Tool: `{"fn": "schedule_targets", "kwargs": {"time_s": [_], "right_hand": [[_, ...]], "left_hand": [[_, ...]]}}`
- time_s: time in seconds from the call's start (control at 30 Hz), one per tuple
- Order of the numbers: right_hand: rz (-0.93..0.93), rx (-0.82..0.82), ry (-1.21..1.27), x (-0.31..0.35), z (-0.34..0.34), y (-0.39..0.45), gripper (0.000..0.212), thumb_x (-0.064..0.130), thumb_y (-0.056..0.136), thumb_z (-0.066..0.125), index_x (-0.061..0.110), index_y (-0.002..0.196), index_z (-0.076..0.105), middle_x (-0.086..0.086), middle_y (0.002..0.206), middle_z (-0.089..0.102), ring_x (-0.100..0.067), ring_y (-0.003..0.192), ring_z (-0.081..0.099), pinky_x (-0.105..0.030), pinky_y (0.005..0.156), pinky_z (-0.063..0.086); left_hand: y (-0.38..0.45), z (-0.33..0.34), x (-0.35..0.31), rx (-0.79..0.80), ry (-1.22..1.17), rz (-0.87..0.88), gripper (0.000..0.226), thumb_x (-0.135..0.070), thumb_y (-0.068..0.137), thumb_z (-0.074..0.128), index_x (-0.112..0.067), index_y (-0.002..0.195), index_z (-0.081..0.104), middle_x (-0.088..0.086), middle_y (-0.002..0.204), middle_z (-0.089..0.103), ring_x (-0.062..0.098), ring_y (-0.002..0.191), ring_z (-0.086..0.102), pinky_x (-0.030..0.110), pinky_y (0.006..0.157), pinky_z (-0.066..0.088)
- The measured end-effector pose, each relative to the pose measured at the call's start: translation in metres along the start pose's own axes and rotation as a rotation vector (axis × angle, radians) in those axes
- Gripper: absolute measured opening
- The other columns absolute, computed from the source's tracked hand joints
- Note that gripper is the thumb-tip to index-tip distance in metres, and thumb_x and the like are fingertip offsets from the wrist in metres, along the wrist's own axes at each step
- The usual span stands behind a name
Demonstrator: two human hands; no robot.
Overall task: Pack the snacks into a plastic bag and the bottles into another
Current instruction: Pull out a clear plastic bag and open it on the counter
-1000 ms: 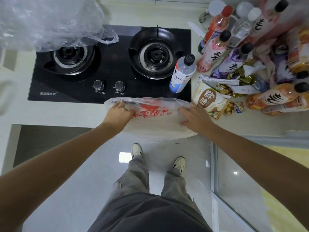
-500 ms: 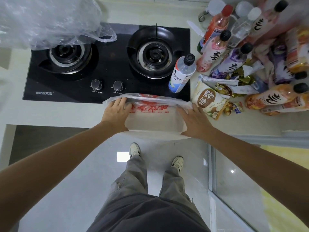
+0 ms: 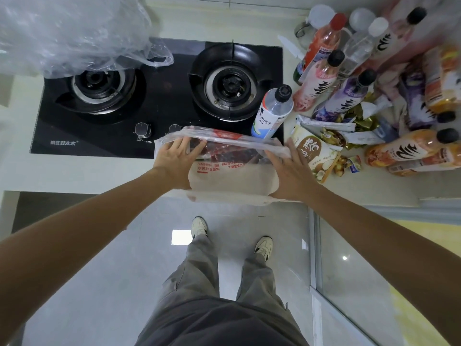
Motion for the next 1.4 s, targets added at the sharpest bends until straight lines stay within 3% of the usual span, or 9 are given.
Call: {"fn": "schedule_targets", "kwargs": {"time_s": [0.13, 0.27, 0.47, 0.57, 0.8, 1.03, 1.13, 1.27, 1.4], "right_hand": [[0.012, -0.022, 0.035, 0.002, 0.0, -0.001, 0.131, 0.079, 0.061, 0.078, 0.025, 0.162, 0.014, -0.013, 0.168, 0.024, -0.044, 0.156, 0.007, -0.06, 0.123, 0.019], [-0.056, -0.091, 0.149, 0.005, -0.013, -0.009, 0.101, 0.067, 0.078, 0.074, 0.025, 0.158, 0.029, 0.004, 0.163, 0.036, -0.042, 0.147, 0.027, -0.06, 0.118, 0.035], [-0.229, -0.421, 0.295, 0.0, -0.029, -0.029, 0.045, 0.028, 0.09, 0.075, 0.017, 0.133, 0.066, 0.006, 0.133, 0.068, -0.035, 0.132, 0.049, -0.05, 0.112, 0.043], [-0.293, -0.588, 0.3, -0.001, -0.037, -0.039, 0.03, 0.016, 0.087, 0.077, 0.012, 0.117, 0.076, 0.0, 0.116, 0.076, -0.038, 0.129, 0.053, -0.053, 0.108, 0.044], [-0.418, -0.632, 0.176, 0.008, -0.04, -0.05, 0.016, 0.007, 0.092, 0.072, 0.013, 0.106, 0.078, -0.001, 0.136, 0.067, -0.044, 0.147, 0.038, -0.069, 0.112, 0.031], [-0.493, -0.59, 0.014, 0.022, -0.039, -0.047, 0.047, -0.013, 0.081, 0.049, 0.013, 0.112, 0.074, -0.005, 0.113, 0.067, -0.028, 0.11, 0.056, -0.046, 0.11, 0.036], [-0.502, -0.452, -0.005, 0.014, -0.02, -0.032, 0.047, -0.011, 0.082, 0.048, 0.01, 0.117, 0.071, -0.005, 0.111, 0.066, -0.028, 0.107, 0.058, -0.042, 0.112, 0.037], [-0.301, -0.352, 0.069, -0.009, -0.001, -0.015, 0.035, 0.008, 0.087, 0.076, 0.009, 0.122, 0.069, -0.004, 0.117, 0.066, -0.028, 0.112, 0.058, -0.042, 0.1, 0.051], [-0.169, -0.314, 0.153, -0.005, 0.004, -0.004, 0.018, 0.021, 0.097, 0.063, 0.012, 0.108, 0.073, -0.004, 0.111, 0.064, -0.03, 0.109, 0.054, -0.048, 0.095, 0.05]], "left_hand": [[0.004, -0.001, -0.002, -0.045, -0.031, 0.05, 0.125, -0.077, 0.064, 0.073, -0.024, 0.16, 0.014, 0.009, 0.158, 0.022, 0.03, 0.145, 0.026, 0.047, 0.118, 0.031], [-0.007, -0.002, -0.001, -0.163, -0.057, 0.117, 0.093, -0.069, 0.08, 0.067, -0.017, 0.152, 0.039, 0.009, 0.157, 0.035, 0.031, 0.148, 0.027, 0.051, 0.119, 0.03], [-0.031, -0.01, 0.007, -0.427, -0.023, 0.171, 0.044, -0.045, 0.091, 0.063, -0.012, 0.119, 0.061, 0.012, 0.121, 0.053, 0.035, 0.114, 0.049, 0.048, 0.085, 0.041], [-0.034, -0.009, 0.013, -0.439, -0.022, 0.194, 0.044, -0.045, 0.092, 0.062, -0.013, 0.121, 0.059, 0.013, 0.124, 0.052, 0.035, 0.116, 0.049, 0.048, 0.089, 0.041], [-0.027, -0.006, 0.016, -0.384, -0.045, 0.203, 0.06, -0.056, 0.085, 0.067, -0.016, 0.129, 0.057, 0.011, 0.133, 0.048, 0.031, 0.124, 0.046, 0.051, 0.105, 0.038], [-0.025, -0.004, 0.015, -0.43, -0.05, 0.221, 0.062, -0.057, 0.087, 0.065, -0.018, 0.134, 0.056, 0.01, 0.136, 0.049, 0.032, 0.128, 0.045, 0.055, 0.113, 0.031], [-0.022, 0.0, 0.017, -0.392, -0.035, 0.254, 0.062, -0.058, 0.087, 0.065, -0.027, 0.14, 0.057, 0.006, 0.143, 0.048, 0.032, 0.137, 0.04, 0.057, 0.119, 0.023], [-0.017, 0.01, 0.015, -0.306, 0.031, 0.312, 0.063, -0.059, 0.087, 0.065, -0.034, 0.144, 0.054, -0.001, 0.149, 0.048, 0.031, 0.142, 0.033, 0.056, 0.12, 0.02], [-0.014, 0.022, 0.011, -0.277, 0.05, 0.357, 0.058, -0.059, 0.089, 0.064, -0.04, 0.142, 0.054, 0.0, 0.151, 0.046, 0.029, 0.142, 0.035, 0.056, 0.119, 0.017]]}}
Point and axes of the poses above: each hand's wrist, its own y-axis towards the middle knuckle, its own z-axis out of the palm, x = y × z, the point moved 4 cm from there along y, towards the middle knuckle
